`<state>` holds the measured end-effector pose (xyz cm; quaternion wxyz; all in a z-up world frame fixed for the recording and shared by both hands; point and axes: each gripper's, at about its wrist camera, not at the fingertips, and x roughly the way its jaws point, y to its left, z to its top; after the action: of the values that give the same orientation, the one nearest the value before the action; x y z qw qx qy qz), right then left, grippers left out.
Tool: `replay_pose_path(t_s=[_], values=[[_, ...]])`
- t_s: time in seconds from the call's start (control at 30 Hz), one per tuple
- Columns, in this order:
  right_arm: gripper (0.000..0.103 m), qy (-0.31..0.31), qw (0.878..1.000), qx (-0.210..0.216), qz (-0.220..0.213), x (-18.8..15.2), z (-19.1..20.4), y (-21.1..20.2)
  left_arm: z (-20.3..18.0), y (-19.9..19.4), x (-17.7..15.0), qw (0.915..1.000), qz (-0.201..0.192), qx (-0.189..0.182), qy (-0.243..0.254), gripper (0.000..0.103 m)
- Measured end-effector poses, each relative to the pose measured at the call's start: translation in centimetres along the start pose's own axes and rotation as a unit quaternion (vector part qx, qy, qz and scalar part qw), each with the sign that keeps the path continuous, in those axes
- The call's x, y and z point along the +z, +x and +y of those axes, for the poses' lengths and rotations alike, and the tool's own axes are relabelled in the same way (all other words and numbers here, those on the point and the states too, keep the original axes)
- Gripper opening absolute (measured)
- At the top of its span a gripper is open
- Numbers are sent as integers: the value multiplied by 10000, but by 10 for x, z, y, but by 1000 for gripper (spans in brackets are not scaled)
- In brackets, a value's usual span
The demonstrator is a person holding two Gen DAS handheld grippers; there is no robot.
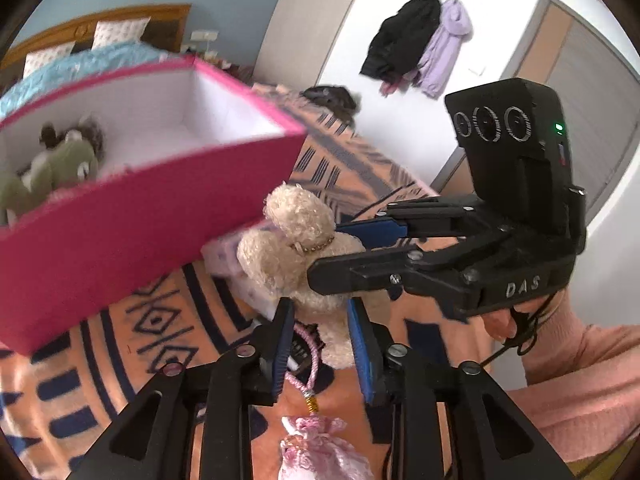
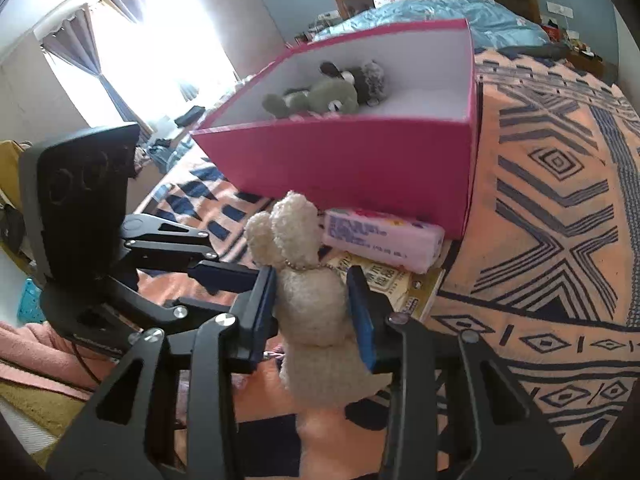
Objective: Organize objects
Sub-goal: 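Grasp the cream fluffy bunny with the right gripper and drop it in the box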
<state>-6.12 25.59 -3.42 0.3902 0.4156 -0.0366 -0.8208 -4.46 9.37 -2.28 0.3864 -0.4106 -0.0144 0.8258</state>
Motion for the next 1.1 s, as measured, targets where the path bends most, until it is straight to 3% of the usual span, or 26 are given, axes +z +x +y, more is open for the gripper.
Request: replay_pose_path(t_s=[0.2, 0.47, 0.77, 1.03, 1.1], values=[[39, -141, 9983, 176, -536, 29, 12, -30, -6, -31, 24, 9985, -455, 123, 262, 34], [39, -379, 9942, 155, -993, 89, 15, -34, 9, -37, 74, 9962, -612, 515, 344, 34], [39, -354, 9958, -69, -846, 151, -7, 12, 58, -10, 120, 9936, -416, 1049, -3, 34], [39, 119, 9986, -60, -513, 187, -42, 61, 112, 21, 146, 9883, -20, 1463, -427, 34], [43, 354, 9985, -53, -426, 195, -52, 73, 126, 31, 149, 9859, 159, 1559, -587, 34]])
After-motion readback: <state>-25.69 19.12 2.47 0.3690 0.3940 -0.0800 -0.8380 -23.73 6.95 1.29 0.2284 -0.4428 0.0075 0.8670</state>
